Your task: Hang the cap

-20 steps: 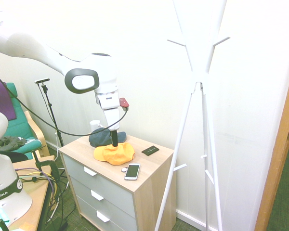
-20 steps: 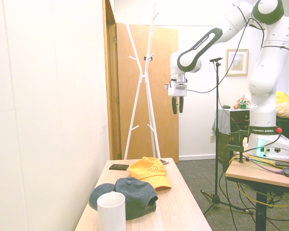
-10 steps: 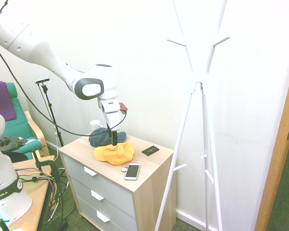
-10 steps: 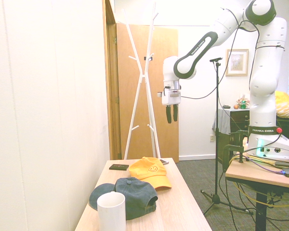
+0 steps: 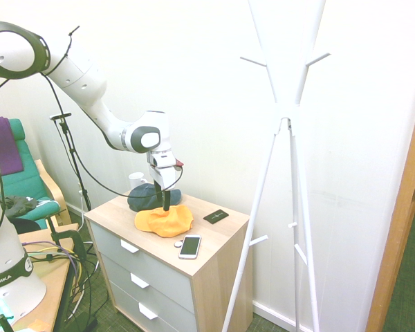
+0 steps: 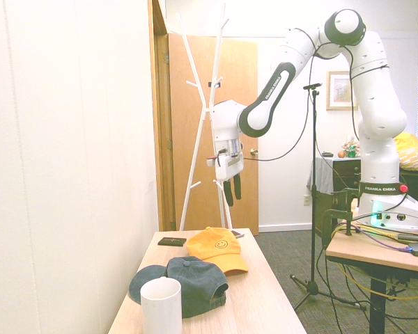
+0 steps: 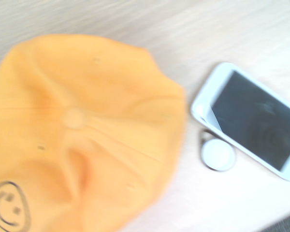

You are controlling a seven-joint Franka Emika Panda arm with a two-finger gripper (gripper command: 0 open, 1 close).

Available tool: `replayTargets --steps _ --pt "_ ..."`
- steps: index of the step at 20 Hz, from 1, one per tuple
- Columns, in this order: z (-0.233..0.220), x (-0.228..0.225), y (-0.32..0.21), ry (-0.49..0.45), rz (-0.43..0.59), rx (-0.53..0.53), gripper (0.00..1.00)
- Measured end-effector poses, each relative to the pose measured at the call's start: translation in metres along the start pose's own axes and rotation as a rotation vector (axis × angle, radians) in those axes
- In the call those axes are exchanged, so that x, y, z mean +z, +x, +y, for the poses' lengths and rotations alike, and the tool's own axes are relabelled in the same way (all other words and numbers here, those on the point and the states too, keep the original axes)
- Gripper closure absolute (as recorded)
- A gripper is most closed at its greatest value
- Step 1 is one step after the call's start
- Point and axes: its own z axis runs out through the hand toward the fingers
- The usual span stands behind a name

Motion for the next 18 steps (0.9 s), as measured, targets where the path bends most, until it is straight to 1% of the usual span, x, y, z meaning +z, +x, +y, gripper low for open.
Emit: replayTargets --steps 3,5,8,12,13,18 --pt "-0.028 0.013 -0.009 0.002 0.005 -0.031 0.0" --pt "-0.044 0.021 -0.007 0.025 0.014 -0.039 0.0" --pt "-0.06 0.037 -0.002 0.046 0.028 -0.049 0.0" --pt "-0.073 0.054 0.003 0.041 0.032 -0.05 0.0" --pt "-0.075 0.055 0.003 0.041 0.034 -0.051 1.0" --pt "-0.079 0.059 0.002 0.035 0.039 -0.056 1.0"
